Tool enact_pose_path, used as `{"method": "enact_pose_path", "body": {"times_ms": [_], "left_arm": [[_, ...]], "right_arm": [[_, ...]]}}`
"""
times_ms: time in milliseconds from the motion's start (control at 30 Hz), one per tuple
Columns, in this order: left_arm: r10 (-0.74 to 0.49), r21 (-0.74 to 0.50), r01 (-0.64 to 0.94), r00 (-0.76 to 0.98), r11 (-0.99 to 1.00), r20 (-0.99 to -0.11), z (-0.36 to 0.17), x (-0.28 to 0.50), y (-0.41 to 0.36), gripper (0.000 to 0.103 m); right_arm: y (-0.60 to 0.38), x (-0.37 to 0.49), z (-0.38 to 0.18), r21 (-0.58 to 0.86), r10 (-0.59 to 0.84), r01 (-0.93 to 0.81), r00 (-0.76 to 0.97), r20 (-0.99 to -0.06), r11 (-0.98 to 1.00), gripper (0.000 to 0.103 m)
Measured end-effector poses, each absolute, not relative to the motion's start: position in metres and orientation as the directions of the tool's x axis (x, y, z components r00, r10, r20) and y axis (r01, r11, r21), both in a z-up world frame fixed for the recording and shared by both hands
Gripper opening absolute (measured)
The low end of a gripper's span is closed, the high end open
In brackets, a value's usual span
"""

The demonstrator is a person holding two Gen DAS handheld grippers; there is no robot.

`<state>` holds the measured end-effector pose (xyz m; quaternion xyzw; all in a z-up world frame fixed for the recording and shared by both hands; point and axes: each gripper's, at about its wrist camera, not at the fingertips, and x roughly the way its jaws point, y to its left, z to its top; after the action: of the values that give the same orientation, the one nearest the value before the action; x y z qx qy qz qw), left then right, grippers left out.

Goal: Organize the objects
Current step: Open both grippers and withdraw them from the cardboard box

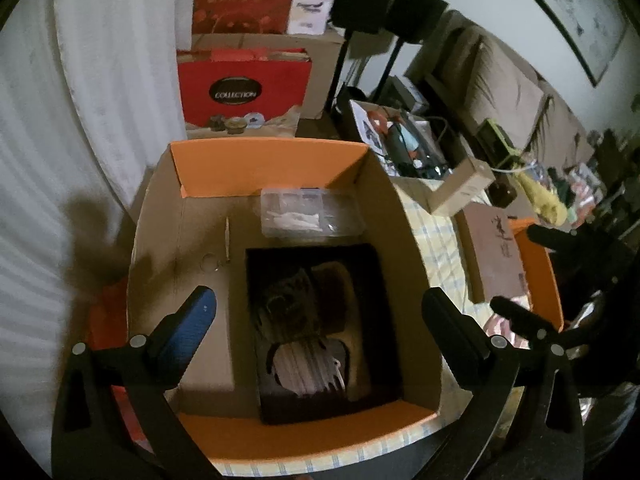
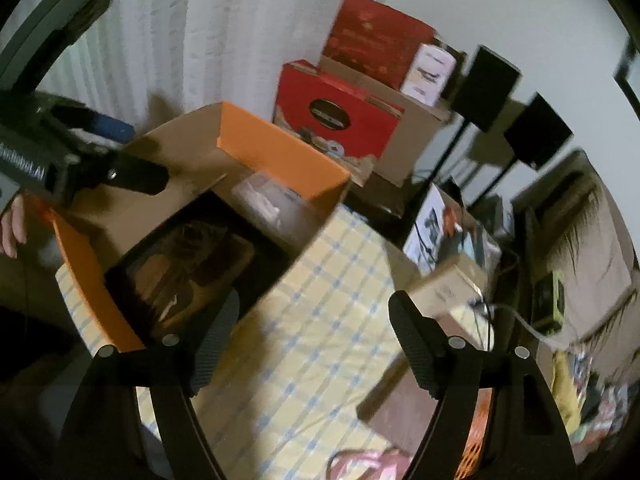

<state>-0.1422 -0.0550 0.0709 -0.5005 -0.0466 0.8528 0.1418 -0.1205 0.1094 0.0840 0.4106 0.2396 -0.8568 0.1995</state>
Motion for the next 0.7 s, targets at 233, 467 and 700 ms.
{"method": "enact_pose_path", "body": {"times_ms": [233,467,700], "left_arm": [[0.273,-0.166,-0.248,-0.504,-0.954,-0.819,0.079,-0.107,-0.025,0.103],[0.312,-0.156,-0.321,-0.52,-0.934,-0.796,0.08,-0.079,0.012,0.103],[0.404,-0.214,-0.405,-0.472,-0.889,-0.783,0.074,-0.06,0.056,0.103]], "right_arm": [[0.151,-0.099,0.09,-0.203,-0.129,0.431,-0.625,-0.77,-0.879,0.082],[0.196,-0.079,0.089,-0.17,-0.094,0.341,-0.637,-0.765,-0.925,0.083],[0.248,-0.061,0.083,-0.108,-0.068,0.235,-0.634,-0.771,-0.966,0.083]]}}
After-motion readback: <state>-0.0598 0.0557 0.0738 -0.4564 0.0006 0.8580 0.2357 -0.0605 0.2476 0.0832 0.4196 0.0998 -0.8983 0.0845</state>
